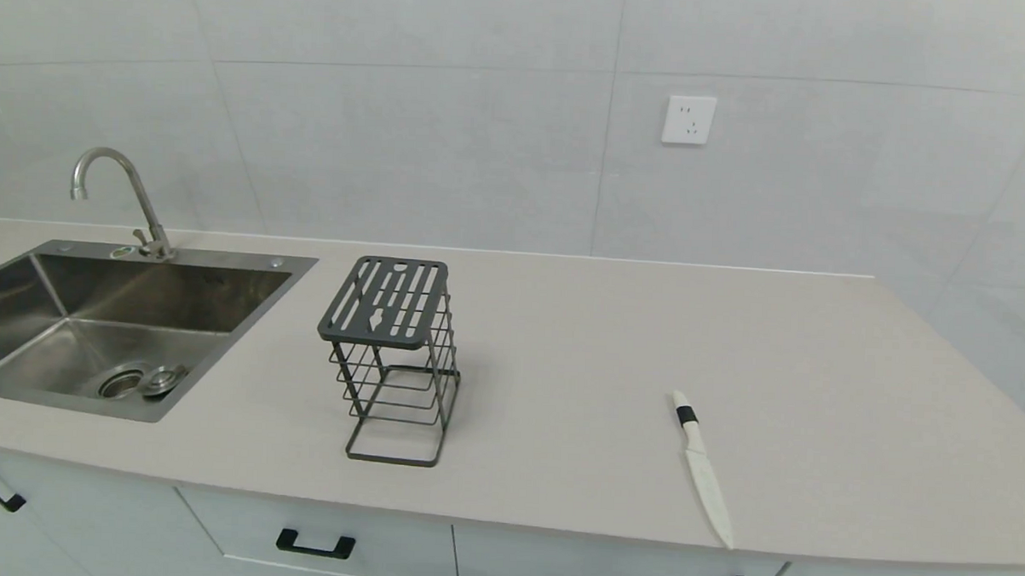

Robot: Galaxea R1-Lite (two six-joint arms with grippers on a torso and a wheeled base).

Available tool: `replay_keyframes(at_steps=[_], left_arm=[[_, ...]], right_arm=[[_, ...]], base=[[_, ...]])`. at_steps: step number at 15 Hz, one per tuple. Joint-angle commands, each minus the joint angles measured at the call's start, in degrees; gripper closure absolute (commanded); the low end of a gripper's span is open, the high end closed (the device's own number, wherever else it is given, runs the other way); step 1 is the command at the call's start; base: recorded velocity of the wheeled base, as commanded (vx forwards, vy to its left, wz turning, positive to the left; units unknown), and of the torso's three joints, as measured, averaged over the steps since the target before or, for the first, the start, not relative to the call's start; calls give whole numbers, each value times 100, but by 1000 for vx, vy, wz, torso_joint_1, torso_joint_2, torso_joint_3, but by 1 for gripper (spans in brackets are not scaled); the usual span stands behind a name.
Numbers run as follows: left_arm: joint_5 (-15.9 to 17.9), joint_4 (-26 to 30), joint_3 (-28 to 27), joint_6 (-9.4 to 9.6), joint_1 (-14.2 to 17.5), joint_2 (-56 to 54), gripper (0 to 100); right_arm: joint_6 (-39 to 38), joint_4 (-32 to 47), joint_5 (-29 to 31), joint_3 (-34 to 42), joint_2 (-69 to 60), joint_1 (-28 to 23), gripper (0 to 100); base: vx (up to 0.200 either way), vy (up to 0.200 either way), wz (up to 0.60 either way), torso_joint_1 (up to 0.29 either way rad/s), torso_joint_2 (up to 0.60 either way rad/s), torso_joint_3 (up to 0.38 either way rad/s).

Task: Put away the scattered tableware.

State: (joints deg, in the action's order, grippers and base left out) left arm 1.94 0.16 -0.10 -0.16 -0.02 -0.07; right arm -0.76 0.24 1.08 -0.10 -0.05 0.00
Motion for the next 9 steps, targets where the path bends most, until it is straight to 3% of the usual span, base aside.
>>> replay_keyframes(at_steps=[1,6,9], left_arm=[[0,-7,1,-2,-6,7,0],[0,2,1,-2,-6,7,0],[0,2,1,-2,-6,7,0]], right_arm=[[5,2,-3,1,5,0,0],[5,2,6,1,5,0,0],[5,2,6,1,5,0,0]], base=[[0,0,0,0,0,0],[0,0,0,4,-10,-5],[0,0,0,175,-346,-165]])
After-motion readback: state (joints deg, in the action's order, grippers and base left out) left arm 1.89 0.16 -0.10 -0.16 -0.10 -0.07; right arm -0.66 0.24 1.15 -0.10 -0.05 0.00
